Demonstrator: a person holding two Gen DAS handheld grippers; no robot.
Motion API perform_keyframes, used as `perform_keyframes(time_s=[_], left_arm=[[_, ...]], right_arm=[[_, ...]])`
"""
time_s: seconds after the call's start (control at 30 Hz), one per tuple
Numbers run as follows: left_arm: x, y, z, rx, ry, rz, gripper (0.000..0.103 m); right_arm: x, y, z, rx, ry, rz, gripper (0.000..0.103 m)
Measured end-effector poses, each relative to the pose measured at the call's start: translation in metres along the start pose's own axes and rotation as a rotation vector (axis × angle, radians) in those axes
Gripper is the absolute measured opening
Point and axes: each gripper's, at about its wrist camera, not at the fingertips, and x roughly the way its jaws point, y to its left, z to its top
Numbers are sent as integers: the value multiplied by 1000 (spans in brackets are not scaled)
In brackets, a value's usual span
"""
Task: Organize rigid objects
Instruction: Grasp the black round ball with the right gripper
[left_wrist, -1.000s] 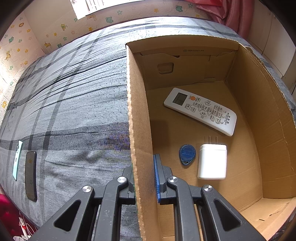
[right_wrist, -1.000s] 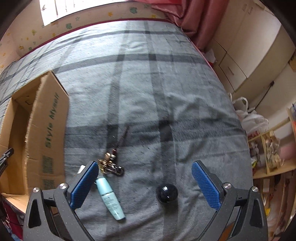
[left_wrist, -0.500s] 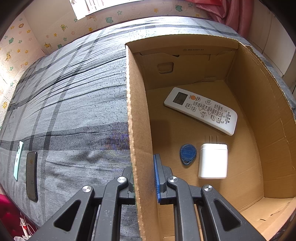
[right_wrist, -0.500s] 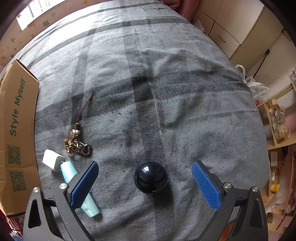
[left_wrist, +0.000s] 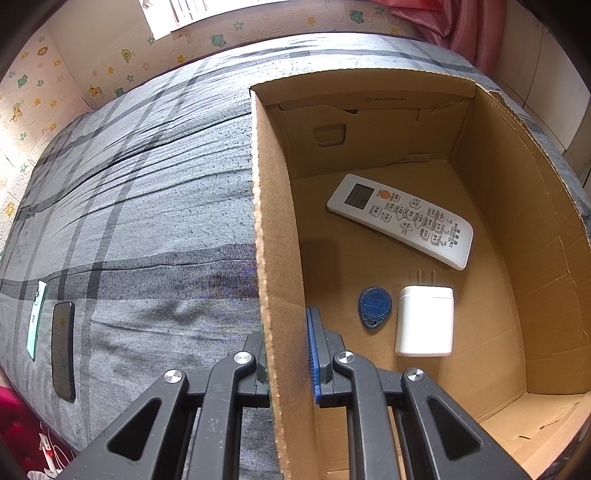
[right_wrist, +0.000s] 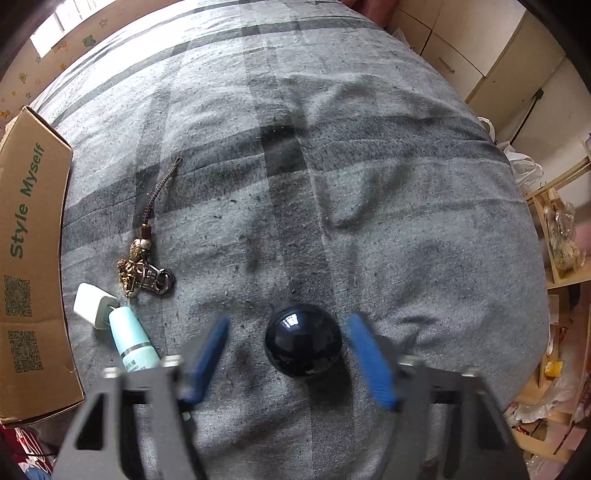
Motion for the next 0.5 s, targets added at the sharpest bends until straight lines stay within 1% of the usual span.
perform_keyframes(time_s=[0.03, 0.1, 0.33, 0.5], left_arm=[[0, 0, 0, -1, 0, 0, 14], [0, 0, 0, 0, -1, 1, 14], [1, 0, 0, 1, 1, 2, 14], [1, -1, 0, 2, 1, 3, 14]], right_arm=[[-1, 2, -1, 0, 3, 8, 40], [0, 4, -4, 3, 0, 23, 40], [-5, 9, -8, -23, -11, 1, 40], [-14, 24, -5, -52, -25, 0, 40]])
